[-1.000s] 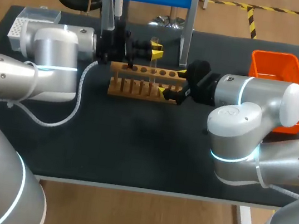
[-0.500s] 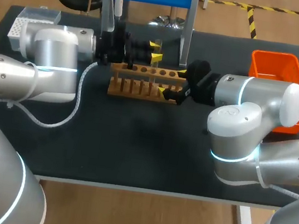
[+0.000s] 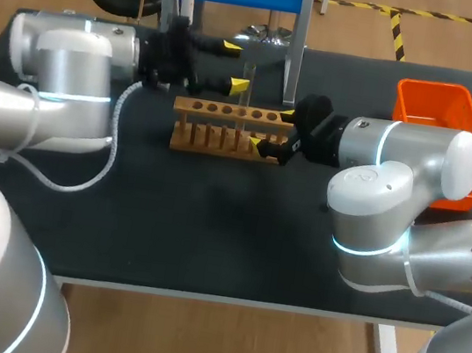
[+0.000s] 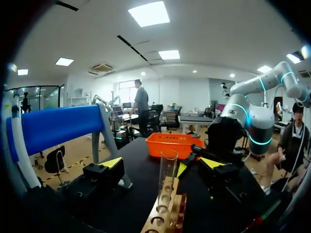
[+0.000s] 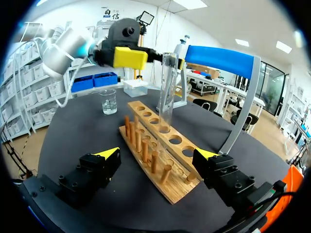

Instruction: Invert the test tube, pick up the pipette, mount the tip to pipette, aspirate from beaker and dispense into the tube, eject the tip, return the pipette, and cap with the stopper.

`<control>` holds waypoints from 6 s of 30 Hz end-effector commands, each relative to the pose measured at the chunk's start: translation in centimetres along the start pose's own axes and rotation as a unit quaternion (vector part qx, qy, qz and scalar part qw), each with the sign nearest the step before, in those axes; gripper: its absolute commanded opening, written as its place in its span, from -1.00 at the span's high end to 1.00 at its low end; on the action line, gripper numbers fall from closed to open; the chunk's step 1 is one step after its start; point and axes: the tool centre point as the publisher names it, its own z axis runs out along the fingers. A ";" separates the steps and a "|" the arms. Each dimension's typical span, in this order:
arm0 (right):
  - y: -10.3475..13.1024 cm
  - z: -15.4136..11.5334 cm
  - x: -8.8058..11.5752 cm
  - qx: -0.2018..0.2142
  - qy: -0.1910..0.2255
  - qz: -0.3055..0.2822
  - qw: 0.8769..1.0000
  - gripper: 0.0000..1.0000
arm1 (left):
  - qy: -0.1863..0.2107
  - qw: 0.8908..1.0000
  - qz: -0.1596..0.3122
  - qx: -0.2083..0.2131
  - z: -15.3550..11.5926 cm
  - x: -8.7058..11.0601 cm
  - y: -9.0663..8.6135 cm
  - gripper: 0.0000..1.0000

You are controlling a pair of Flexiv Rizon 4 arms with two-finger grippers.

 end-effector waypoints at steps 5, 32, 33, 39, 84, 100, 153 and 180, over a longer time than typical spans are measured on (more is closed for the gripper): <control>0.0 0.0 0.0 0.001 0.001 0.000 1.000 -1.00 | -0.083 0.996 -0.013 -0.030 -7.7 3.1 -2.6 -1.00; 0.0 0.0 0.0 0.001 0.001 0.000 1.000 -1.00 | -0.099 0.995 -0.021 -0.024 -9.1 2.3 -2.2 -1.00; 0.0 0.0 0.0 0.001 0.001 0.000 1.000 -1.00 | -0.110 0.993 -0.019 -0.028 -9.8 1.9 -2.1 -1.00; 0.0 0.0 0.0 0.001 0.001 0.000 1.000 -1.00 | -0.180 0.982 -0.017 -0.048 -15.2 -0.4 -1.1 -1.00; 0.0 0.0 0.0 0.001 0.001 0.000 1.000 -1.00 | -0.460 0.868 -0.122 -0.141 -33.4 -15.2 9.7 -1.00; 0.0 0.0 0.0 0.001 0.001 0.000 1.000 -1.00 | -0.457 0.866 -0.145 -0.137 -33.7 -19.0 12.3 -1.00; 0.0 0.0 0.0 0.001 0.001 0.000 1.000 -1.00 | -0.473 0.857 -0.159 -0.130 -32.1 -25.2 15.4 0.08; 0.0 0.0 0.0 0.001 0.001 0.000 1.000 -1.00 | -0.471 0.855 -0.164 -0.142 -31.5 -25.8 16.4 0.33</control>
